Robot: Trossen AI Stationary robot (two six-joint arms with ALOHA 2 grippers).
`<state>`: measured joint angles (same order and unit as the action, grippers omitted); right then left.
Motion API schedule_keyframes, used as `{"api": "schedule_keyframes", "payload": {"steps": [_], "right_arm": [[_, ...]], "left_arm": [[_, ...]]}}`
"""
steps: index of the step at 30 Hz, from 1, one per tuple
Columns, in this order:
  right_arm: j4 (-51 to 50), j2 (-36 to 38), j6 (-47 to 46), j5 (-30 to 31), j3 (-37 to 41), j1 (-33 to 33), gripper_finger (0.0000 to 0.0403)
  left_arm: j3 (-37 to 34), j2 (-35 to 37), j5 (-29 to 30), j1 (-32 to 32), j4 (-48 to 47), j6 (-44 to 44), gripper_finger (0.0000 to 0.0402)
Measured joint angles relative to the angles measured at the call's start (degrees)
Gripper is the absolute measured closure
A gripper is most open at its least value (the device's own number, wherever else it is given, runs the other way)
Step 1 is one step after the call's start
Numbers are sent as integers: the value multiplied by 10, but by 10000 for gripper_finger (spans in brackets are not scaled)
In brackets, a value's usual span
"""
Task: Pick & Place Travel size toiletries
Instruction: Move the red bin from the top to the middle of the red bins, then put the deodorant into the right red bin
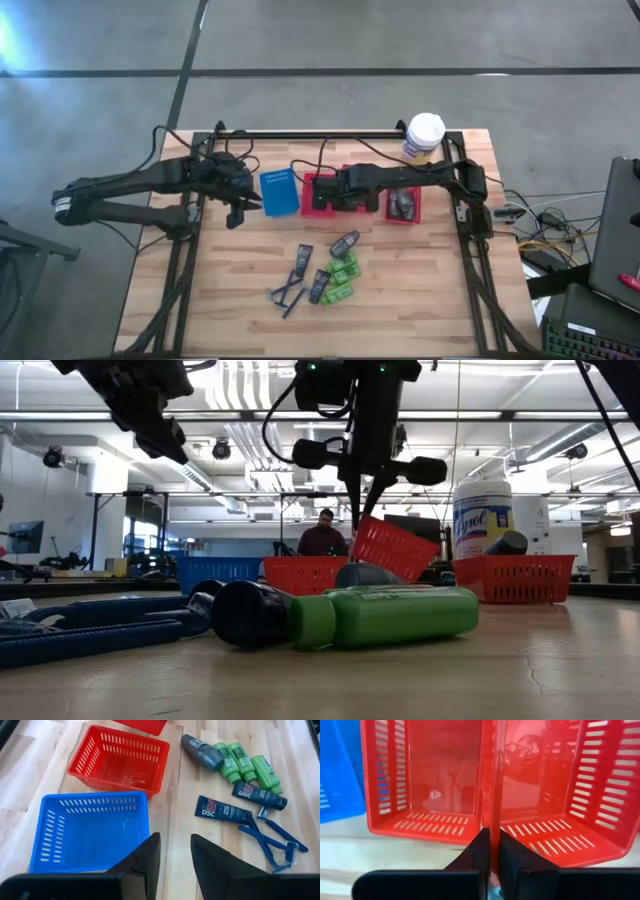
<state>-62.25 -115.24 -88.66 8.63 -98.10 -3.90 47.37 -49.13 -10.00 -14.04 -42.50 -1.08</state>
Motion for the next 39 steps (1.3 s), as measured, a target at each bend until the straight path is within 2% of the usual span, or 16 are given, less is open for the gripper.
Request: {"api": "schedule_keyframes", "payload": {"steps": [4, 10, 14, 21, 24, 26, 30, 33, 35, 39], "right_arm": [[-37, 0, -9, -9, 3, 0, 390], [-32, -2, 31, -22, 26, -2, 382], [-37, -1, 48, -7, 32, -7, 340], [-37, 4, 112, -6, 28, -6, 235], [-35, 22, 211, 7, 12, 12, 201], [-29, 34, 315, 7, -1, 34, 185], [-31, 39, 612, -52, -7, 87, 168], [-39, 35, 812, -55, 3, 124, 159], [-35, 31, 888, -28, 11, 135, 152], [-24, 23, 951, -19, 28, 124, 139]], "left_arm": [[-13, 19, 0, 0, 5, 0, 289], [-27, 34, 0, 0, 10, 2, 289], [-27, 35, 0, 0, 18, 0, 289], [-27, 34, 0, 0, 27, 0, 289], [-27, 34, -2, 0, 27, 0, 289], [-27, 34, -13, 0, 28, 0, 289], [-27, 32, -46, 0, 37, 3, 289], [-27, 29, -52, 0, 51, 28, 289], [-27, 25, -52, 0, 55, 51, 289], [-27, 18, -49, 0, 66, 110, 289]]}}
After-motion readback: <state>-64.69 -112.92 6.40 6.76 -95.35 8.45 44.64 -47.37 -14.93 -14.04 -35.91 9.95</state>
